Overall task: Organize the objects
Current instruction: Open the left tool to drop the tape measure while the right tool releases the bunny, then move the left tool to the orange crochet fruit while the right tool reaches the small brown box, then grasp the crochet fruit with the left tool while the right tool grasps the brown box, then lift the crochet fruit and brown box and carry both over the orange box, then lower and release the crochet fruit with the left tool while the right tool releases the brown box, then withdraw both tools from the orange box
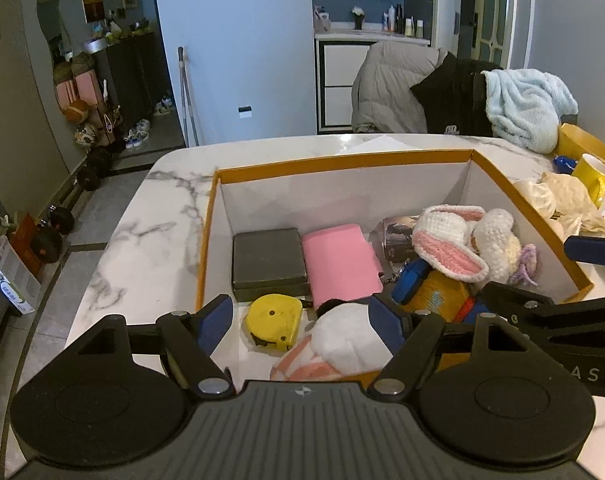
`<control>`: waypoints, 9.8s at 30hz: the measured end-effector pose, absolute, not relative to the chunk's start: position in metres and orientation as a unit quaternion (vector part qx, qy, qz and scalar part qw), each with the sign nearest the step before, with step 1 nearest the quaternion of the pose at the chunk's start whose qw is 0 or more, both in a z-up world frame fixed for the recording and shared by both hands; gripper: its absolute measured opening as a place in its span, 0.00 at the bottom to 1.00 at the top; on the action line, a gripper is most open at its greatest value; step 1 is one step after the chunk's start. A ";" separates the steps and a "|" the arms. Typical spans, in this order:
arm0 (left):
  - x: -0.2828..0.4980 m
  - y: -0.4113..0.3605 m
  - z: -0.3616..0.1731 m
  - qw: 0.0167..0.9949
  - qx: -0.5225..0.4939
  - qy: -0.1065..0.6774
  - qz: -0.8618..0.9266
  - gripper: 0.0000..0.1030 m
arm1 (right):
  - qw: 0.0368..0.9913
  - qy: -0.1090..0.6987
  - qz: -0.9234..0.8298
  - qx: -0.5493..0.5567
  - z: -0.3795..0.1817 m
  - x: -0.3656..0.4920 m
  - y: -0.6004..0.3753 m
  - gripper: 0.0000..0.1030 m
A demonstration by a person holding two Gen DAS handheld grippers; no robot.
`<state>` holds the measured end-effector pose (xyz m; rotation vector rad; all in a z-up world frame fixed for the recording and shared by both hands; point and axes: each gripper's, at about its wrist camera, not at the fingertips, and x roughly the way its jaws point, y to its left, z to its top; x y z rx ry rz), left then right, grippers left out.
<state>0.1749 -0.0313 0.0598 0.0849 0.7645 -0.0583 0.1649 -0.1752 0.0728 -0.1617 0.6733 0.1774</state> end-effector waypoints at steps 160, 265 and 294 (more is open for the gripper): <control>0.202 -0.013 0.095 0.959 -0.011 0.281 -0.039 0.59 | 0.969 0.210 0.130 -0.012 0.110 0.132 -0.176 0.46; 0.140 -0.020 0.061 0.922 0.010 0.387 0.000 0.94 | 0.945 0.317 0.047 -0.057 0.069 0.128 -0.174 0.96; 0.104 -0.018 0.039 0.923 -0.006 0.384 0.007 1.00 | 0.937 0.340 0.051 -0.065 0.033 0.096 -0.170 0.97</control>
